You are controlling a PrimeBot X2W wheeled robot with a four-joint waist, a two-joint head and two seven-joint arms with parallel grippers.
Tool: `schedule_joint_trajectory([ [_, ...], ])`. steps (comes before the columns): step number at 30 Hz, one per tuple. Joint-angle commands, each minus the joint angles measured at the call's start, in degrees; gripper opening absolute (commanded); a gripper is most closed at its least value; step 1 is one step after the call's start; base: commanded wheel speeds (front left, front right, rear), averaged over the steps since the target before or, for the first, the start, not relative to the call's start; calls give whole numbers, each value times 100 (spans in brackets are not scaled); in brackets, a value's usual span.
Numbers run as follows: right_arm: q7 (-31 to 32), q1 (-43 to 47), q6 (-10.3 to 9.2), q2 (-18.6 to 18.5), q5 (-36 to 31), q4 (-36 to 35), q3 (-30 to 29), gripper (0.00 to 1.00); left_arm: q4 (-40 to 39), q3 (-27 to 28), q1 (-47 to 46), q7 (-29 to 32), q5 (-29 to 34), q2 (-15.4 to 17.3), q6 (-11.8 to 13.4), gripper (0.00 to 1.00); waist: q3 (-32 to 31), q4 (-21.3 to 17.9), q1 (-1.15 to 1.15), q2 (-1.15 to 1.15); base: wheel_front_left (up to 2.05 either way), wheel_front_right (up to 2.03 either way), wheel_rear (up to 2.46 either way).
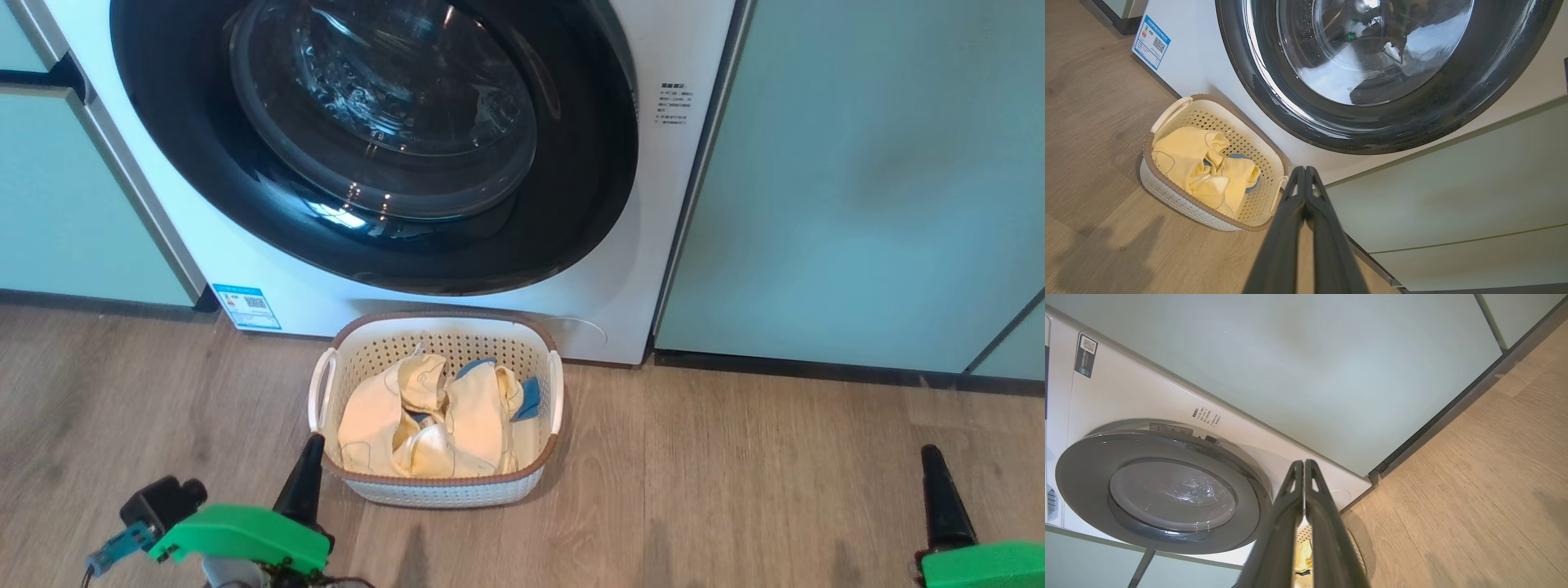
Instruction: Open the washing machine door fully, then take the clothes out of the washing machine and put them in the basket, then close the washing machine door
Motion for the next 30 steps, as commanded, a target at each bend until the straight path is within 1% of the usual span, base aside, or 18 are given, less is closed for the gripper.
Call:
schedule_joint_trajectory([
  [1,73,-338,-11,-117,236,-148,22,0,-159,175,-326,69,-220,41,-19,0,-4,4,0,0,0,0,0],
  [30,540,-658,-15,-151,2041,33,-135,0,-59,329,-572,539,-2064,5,-67,0,-56,46,0,0,0,0,0],
])
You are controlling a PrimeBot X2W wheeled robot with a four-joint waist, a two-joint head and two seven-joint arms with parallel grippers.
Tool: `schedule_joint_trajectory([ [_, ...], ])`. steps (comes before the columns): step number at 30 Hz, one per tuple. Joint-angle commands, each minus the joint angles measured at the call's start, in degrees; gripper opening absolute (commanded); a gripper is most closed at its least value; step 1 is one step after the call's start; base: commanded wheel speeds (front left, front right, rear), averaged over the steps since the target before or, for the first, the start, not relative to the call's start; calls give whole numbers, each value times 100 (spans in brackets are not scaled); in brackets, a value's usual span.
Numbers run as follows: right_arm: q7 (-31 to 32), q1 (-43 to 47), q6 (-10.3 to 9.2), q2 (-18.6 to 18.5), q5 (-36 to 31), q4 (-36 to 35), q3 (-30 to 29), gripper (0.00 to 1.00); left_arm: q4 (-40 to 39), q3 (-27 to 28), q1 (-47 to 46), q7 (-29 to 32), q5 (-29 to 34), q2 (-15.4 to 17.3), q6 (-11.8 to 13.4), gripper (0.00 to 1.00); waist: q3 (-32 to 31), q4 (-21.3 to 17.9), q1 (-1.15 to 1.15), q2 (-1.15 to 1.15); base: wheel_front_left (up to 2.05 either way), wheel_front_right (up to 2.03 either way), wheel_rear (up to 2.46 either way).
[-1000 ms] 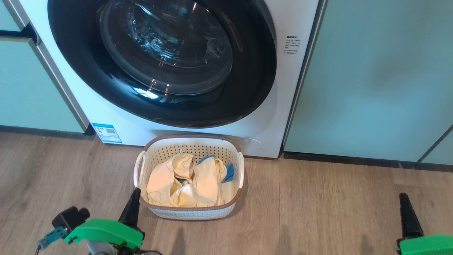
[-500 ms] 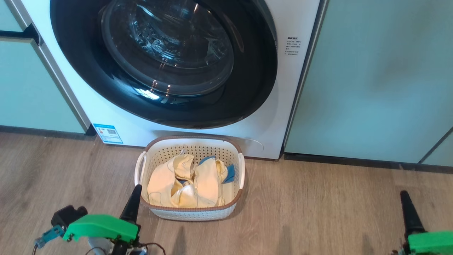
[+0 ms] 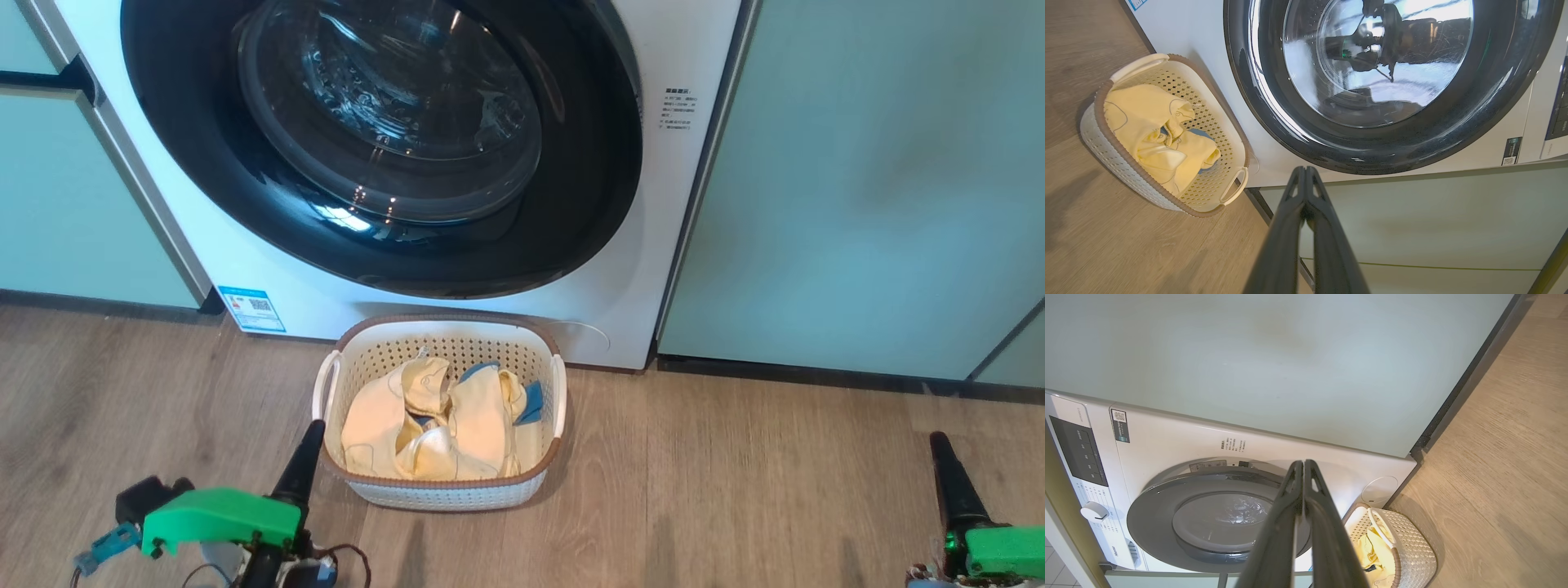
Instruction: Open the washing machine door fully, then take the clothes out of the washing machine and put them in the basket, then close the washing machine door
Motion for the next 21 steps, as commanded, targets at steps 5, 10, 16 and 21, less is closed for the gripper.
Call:
schedule_joint_trajectory([
  [5,118,-425,-14,-122,424,-144,30,0,-143,194,-384,119,-437,30,-66,0,-10,8,0,0,0,0,0],
  [10,204,-482,-15,-126,744,-112,-1,0,-125,221,-428,203,-767,24,-75,0,-19,16,0,0,0,0,0],
  [16,308,-551,-16,-130,1127,-73,-39,0,-104,255,-481,304,-1163,16,-85,0,-30,25,0,0,0,0,0],
  [21,378,-598,-16,-132,1382,-47,-65,0,-90,277,-517,371,-1427,11,-92,0,-38,31,0,0,0,0,0],
])
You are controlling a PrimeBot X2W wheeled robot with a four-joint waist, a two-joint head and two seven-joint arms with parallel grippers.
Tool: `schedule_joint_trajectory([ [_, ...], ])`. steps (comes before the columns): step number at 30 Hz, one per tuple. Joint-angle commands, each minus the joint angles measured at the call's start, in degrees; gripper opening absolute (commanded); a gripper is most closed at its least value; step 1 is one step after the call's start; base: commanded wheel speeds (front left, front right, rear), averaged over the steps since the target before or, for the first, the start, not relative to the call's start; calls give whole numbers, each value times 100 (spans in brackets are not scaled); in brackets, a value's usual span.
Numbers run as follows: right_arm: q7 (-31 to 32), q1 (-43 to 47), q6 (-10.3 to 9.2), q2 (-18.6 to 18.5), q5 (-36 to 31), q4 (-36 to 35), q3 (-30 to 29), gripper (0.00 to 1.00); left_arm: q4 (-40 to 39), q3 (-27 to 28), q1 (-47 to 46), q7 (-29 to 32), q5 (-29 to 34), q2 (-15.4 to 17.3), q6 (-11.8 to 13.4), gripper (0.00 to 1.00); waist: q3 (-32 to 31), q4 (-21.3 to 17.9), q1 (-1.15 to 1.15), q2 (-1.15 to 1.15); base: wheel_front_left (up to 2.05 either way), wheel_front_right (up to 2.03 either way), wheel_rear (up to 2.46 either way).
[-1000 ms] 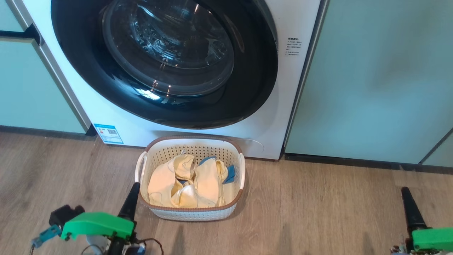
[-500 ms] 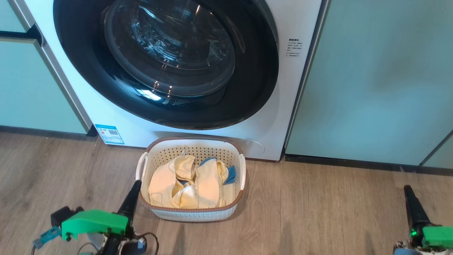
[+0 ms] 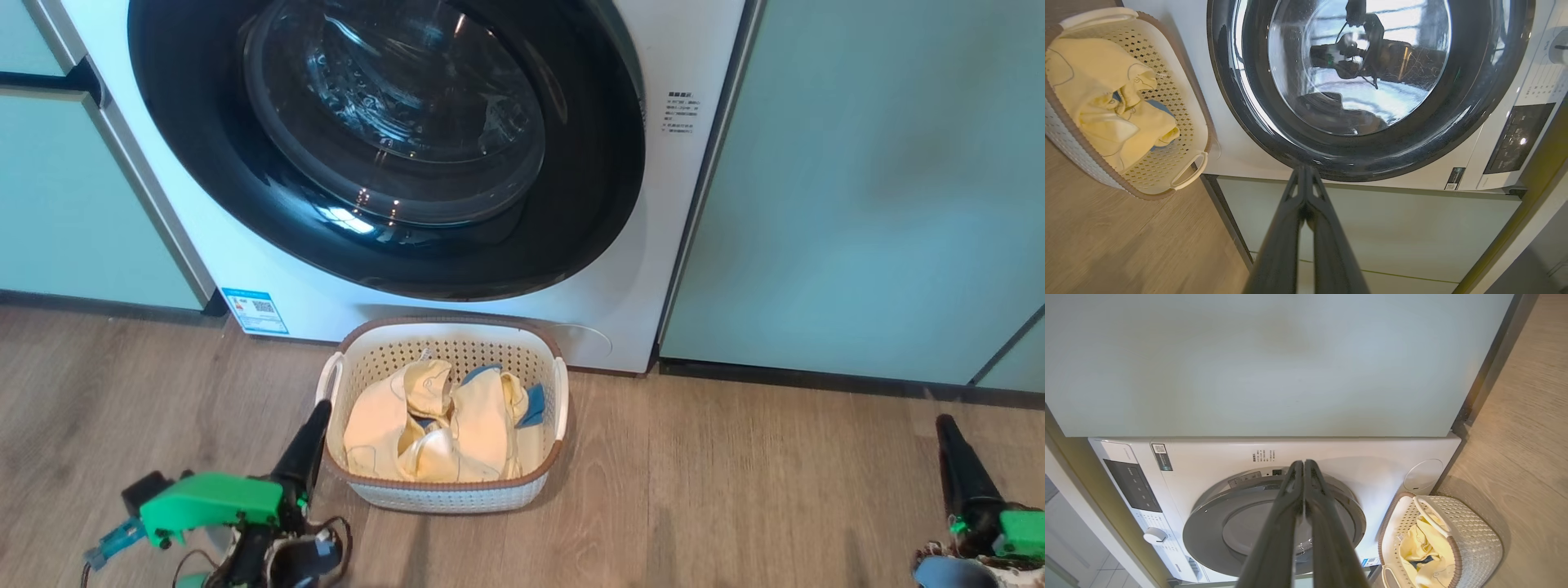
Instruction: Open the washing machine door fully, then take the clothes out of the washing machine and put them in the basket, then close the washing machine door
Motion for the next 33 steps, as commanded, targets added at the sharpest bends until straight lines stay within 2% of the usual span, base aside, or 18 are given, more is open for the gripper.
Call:
schedule_joint_trajectory([
  [1,70,-372,-17,-119,179,-162,58,0,-166,241,-337,53,-177,30,-48,0,-3,2,0,0,0,0,0],
  [7,162,-432,-17,-121,507,-128,22,0,-148,270,-383,140,-519,24,-57,0,-12,10,0,0,0,0,0],
  [33,211,-437,-17,-77,456,-124,-40,0,-148,269,-383,139,-520,24,-57,0,-12,10,0,0,0,0,0],
])
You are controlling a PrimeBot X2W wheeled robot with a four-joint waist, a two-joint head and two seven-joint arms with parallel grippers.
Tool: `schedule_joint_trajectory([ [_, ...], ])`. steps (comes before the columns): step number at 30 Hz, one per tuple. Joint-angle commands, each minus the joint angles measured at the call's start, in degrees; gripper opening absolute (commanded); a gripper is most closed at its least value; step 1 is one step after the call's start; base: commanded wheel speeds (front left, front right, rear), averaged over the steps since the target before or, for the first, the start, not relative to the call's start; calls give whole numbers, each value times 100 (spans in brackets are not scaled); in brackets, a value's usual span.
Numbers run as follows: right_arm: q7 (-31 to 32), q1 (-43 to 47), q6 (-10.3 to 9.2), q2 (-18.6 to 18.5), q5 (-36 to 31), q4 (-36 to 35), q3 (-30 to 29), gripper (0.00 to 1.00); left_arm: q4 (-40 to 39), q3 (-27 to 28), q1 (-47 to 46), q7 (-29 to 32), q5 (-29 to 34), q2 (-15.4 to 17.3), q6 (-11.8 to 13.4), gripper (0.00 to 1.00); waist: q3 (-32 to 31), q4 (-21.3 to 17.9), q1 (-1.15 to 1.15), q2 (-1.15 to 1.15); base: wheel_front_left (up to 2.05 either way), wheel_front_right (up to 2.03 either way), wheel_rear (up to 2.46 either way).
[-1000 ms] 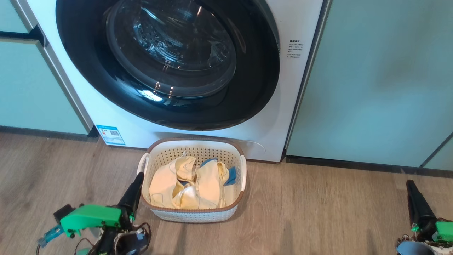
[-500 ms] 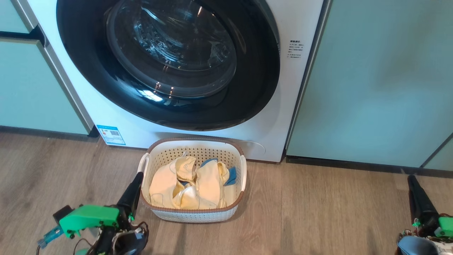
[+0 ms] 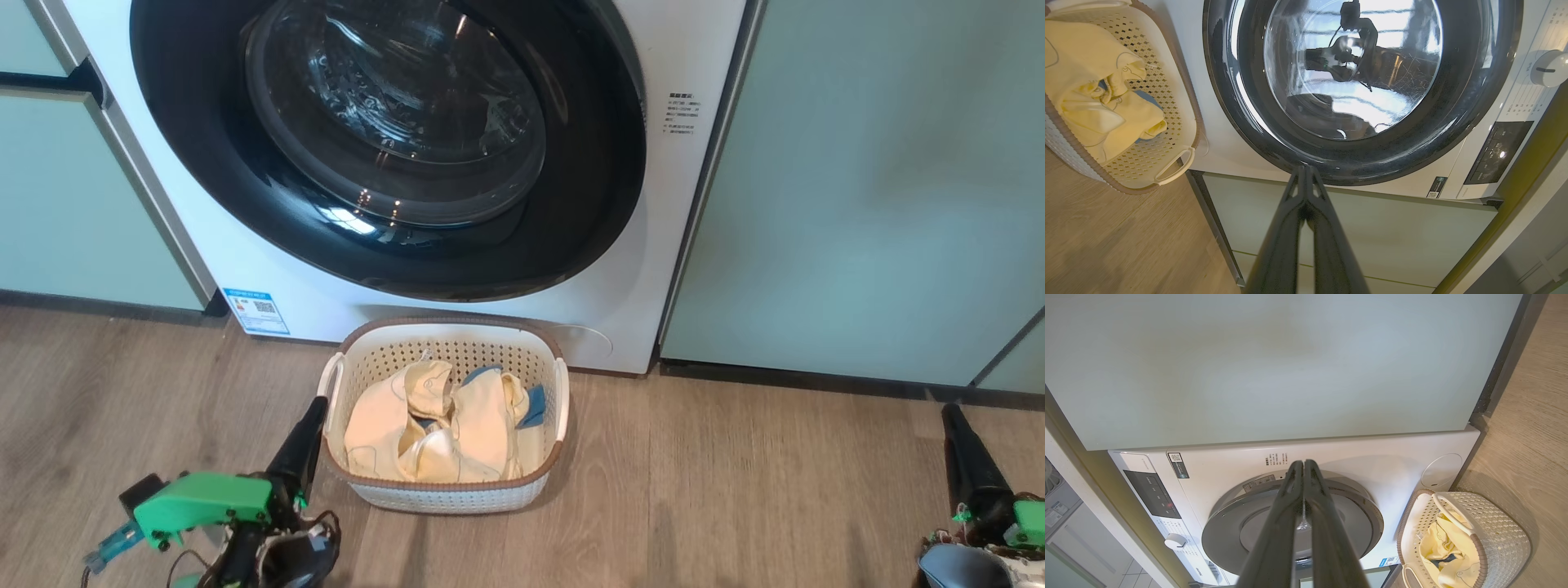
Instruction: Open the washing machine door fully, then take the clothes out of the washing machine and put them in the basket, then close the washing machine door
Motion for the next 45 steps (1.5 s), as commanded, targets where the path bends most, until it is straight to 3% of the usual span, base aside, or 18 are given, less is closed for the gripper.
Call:
schedule_joint_trajectory([
  [1,61,-302,-16,-76,-10,-190,74,0,-157,182,-324,36,-22,36,-41,0,0,0,0,0,0,0,0],
  [45,115,-308,-16,-28,-67,-186,7,0,-158,181,-323,35,-23,36,-41,0,0,0,0,0,0,0,0],
])
